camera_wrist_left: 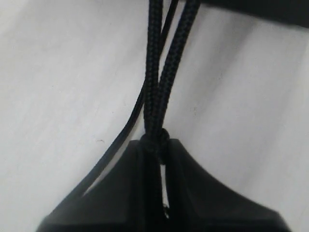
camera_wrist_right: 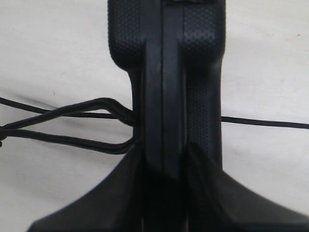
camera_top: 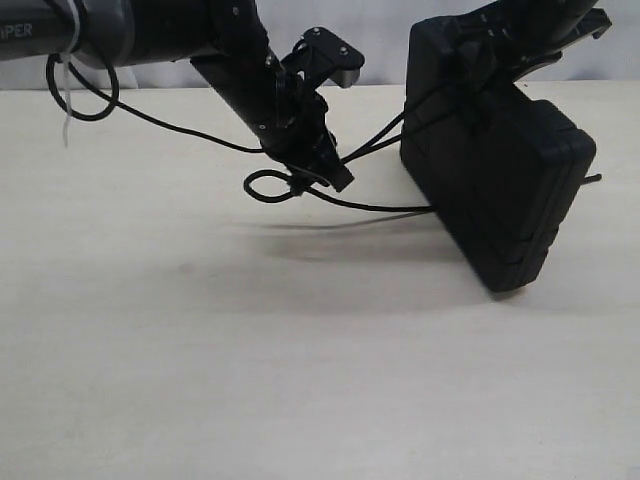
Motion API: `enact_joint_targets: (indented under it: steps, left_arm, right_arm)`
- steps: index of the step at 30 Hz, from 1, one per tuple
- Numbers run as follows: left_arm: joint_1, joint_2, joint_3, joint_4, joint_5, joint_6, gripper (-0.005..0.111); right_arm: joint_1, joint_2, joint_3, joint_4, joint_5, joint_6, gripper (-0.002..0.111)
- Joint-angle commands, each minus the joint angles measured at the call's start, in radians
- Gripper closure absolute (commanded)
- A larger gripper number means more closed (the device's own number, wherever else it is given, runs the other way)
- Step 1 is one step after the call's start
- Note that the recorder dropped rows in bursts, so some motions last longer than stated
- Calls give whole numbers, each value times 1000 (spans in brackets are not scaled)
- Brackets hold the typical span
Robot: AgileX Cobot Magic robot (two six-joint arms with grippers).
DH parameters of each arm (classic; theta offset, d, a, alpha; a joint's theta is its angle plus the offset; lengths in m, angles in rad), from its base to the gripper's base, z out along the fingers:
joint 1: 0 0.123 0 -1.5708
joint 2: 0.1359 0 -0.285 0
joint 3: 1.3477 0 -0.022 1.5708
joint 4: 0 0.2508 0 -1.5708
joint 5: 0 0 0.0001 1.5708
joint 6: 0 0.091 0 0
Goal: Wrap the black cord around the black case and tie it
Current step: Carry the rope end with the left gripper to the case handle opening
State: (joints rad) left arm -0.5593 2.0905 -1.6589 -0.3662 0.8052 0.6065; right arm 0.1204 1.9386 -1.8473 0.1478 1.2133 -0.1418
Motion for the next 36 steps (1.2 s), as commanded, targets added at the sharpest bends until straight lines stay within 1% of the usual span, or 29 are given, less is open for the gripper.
enact_joint_targets:
  steps: [1,6,9,11,16,21,24,27,31,36]
  left_arm:
    - [-7,-5,-26,-24,3,-8,107]
    - [-9,-5,-30,-45,-12,-2,107]
    - [-21,-5,-30,-50,-55,0,107]
    - [-36,-5,-30,-68,-102,7,107]
    - [-77,-5,-30,-154,-238,97,107]
    - [-131,2,-30,-141,-385,104,107]
    - [-149,16,-30,-141,-454,107,107]
    - [-163,42,-30,-141,-507,118,107]
    - [-181,65,-30,-144,-542,156,107]
    - [-215,65,-30,-139,-651,160,107]
  right_arm:
    - [-2,1,5,50,8,-11,104]
    - [-2,1,5,51,8,-11,104]
    - [-2,1,5,82,8,-25,104]
    - [-2,1,5,101,8,-30,104]
    - [-2,1,7,102,8,-30,104]
    - [-2,1,28,102,8,-30,104]
    - [-2,1,28,102,8,-38,104]
    - [-2,1,28,106,8,-38,104]
    - [-2,1,28,106,8,-38,104]
    - [-2,1,28,106,8,-41,104]
